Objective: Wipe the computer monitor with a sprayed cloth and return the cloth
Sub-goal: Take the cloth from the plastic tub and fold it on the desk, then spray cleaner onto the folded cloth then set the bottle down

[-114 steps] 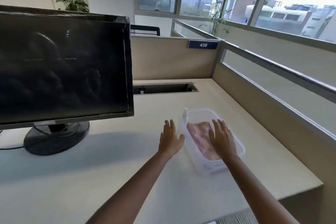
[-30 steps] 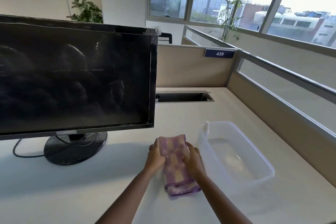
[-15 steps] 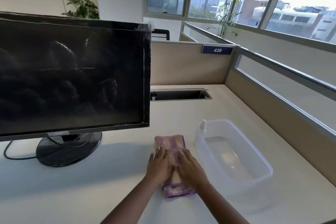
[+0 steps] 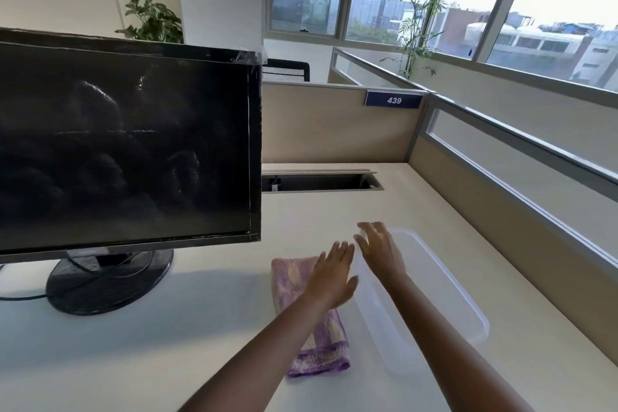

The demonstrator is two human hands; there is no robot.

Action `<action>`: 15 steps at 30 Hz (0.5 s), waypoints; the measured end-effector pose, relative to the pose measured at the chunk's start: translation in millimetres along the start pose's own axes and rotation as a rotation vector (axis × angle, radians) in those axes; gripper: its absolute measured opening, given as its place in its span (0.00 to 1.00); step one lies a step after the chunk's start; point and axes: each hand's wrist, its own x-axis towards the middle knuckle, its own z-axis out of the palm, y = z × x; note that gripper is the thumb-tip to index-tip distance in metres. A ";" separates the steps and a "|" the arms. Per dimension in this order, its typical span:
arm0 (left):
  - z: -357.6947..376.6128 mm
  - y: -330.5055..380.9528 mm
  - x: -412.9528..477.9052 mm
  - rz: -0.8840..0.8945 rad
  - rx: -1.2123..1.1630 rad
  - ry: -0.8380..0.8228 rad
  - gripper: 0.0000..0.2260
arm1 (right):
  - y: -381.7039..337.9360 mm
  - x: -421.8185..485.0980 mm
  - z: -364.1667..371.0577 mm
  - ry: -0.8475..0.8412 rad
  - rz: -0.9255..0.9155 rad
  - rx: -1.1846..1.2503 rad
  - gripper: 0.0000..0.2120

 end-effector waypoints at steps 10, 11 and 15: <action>-0.8 -1.5 -2.8 -0.069 -0.144 0.050 0.25 | 9.1 -17.0 -16.9 0.168 -0.083 0.177 0.09; -1.1 -1.6 -2.5 -0.071 -0.164 0.061 0.25 | 7.9 -19.5 -23.4 0.193 -0.114 0.185 0.10; -3.4 0.4 -0.8 -0.043 -0.276 0.127 0.28 | -4.3 -29.2 -57.1 0.292 -0.259 0.243 0.11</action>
